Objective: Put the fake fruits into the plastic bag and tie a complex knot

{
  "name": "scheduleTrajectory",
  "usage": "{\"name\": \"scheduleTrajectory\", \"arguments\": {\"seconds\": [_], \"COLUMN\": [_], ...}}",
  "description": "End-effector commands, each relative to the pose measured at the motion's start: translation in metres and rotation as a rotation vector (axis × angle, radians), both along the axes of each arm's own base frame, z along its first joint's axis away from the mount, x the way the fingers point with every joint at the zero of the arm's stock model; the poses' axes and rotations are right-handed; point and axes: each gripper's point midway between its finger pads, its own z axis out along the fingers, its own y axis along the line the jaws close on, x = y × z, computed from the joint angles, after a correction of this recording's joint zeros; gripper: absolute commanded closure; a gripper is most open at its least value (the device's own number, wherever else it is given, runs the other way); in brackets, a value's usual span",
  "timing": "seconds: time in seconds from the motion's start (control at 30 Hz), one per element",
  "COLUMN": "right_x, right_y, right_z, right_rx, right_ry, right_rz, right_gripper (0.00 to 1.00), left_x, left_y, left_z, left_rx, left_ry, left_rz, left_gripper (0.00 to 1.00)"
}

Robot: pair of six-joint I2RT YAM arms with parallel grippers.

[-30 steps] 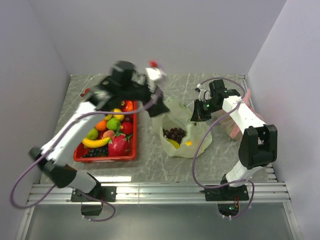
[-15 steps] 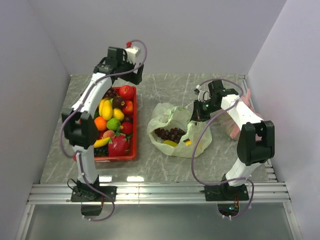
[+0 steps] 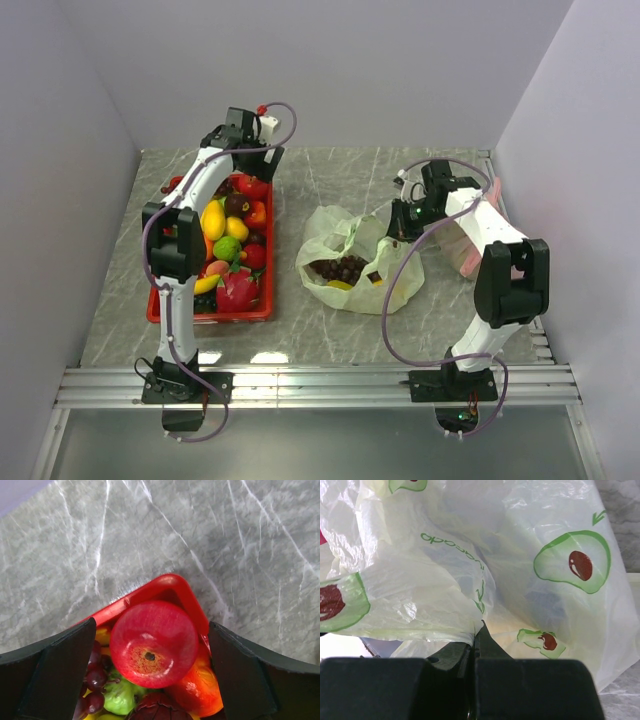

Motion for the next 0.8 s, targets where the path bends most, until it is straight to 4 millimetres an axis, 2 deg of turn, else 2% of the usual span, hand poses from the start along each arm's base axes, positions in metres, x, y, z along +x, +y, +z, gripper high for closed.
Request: {"name": "scheduleTrajectory", "arguments": {"seconds": [0.0, 0.1, 0.33, 0.37, 0.43, 0.5, 0.67, 0.7, 0.77], "right_x": [0.012, 0.013, 0.013, 0.013, 0.012, 0.010, 0.008, 0.009, 0.009], "right_y": [-0.004, -0.005, -0.006, -0.006, -0.007, -0.008, -0.012, -0.013, -0.015], "right_z": [0.011, 0.012, 0.011, 0.011, 0.011, 0.009, 0.009, 0.010, 0.012], "right_rx": [0.013, 0.014, 0.017, 0.015, 0.013, 0.010, -0.002, -0.007, -0.008], "right_ry": [-0.038, -0.039, -0.031, -0.033, -0.033, -0.032, -0.037, -0.042, -0.050], "right_rz": [0.003, 0.005, 0.009, 0.012, 0.011, 0.011, 0.012, 0.010, 0.007], "right_gripper": [1.00, 1.00, 1.00, 1.00, 1.00, 1.00, 1.00, 1.00, 1.00], "left_x": [-0.008, -0.020, -0.024, -0.024, -0.022, -0.019, -0.019, -0.020, -0.023], "left_y": [0.007, 0.012, 0.014, 0.013, 0.010, 0.007, 0.008, 0.007, 0.007], "left_z": [-0.005, -0.018, -0.034, -0.034, -0.032, -0.024, -0.002, 0.012, 0.028], "left_rx": [0.007, -0.017, -0.033, -0.038, -0.053, -0.066, -0.080, -0.086, -0.095], "left_ry": [0.030, 0.082, 0.123, 0.121, 0.114, 0.097, 0.056, 0.031, 0.006], "left_rz": [0.003, 0.007, 0.014, 0.010, 0.002, -0.005, -0.004, -0.007, -0.013], "left_gripper": [0.01, 0.01, 0.01, 0.02, 0.11, 0.19, 0.29, 0.33, 0.35]}}
